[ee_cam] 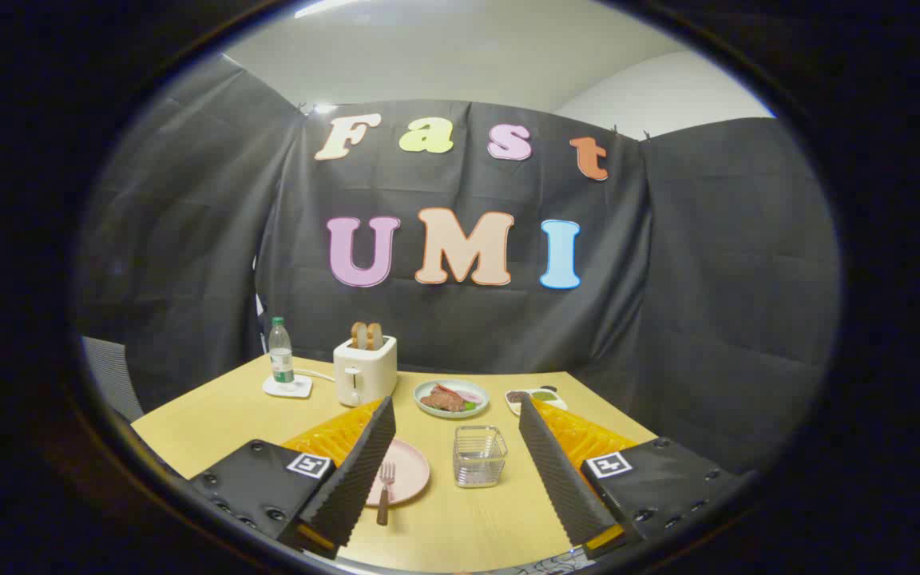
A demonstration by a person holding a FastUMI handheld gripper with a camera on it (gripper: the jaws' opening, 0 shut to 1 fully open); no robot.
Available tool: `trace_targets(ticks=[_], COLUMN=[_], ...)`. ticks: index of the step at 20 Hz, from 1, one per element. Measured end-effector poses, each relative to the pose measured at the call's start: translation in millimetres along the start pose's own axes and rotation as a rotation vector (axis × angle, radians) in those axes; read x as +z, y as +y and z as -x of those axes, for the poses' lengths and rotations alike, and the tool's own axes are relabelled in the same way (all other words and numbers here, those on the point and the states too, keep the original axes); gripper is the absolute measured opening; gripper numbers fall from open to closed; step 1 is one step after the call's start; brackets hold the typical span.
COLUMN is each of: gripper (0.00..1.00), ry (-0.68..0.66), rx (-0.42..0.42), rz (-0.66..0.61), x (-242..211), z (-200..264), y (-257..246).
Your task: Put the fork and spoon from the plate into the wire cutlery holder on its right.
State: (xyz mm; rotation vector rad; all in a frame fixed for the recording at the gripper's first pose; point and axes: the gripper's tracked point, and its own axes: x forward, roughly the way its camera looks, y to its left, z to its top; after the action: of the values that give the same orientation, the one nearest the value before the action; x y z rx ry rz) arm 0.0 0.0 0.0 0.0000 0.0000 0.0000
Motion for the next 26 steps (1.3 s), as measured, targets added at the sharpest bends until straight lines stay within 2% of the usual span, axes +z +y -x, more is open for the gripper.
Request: trace_targets(ticks=[7, 13, 20, 26], gripper=[0.99, 0.99, 0.99, 0.99], ry=[0.021, 0.062, 0.153, 0.249], rx=[-0.001, 0.030, 0.076, 0.159], rz=[0.006, -0.004, 0.025, 0.014], x=[-6, -25, -71, -115], z=[-9, -17, -23, -28], y=[4, 17, 31, 57])
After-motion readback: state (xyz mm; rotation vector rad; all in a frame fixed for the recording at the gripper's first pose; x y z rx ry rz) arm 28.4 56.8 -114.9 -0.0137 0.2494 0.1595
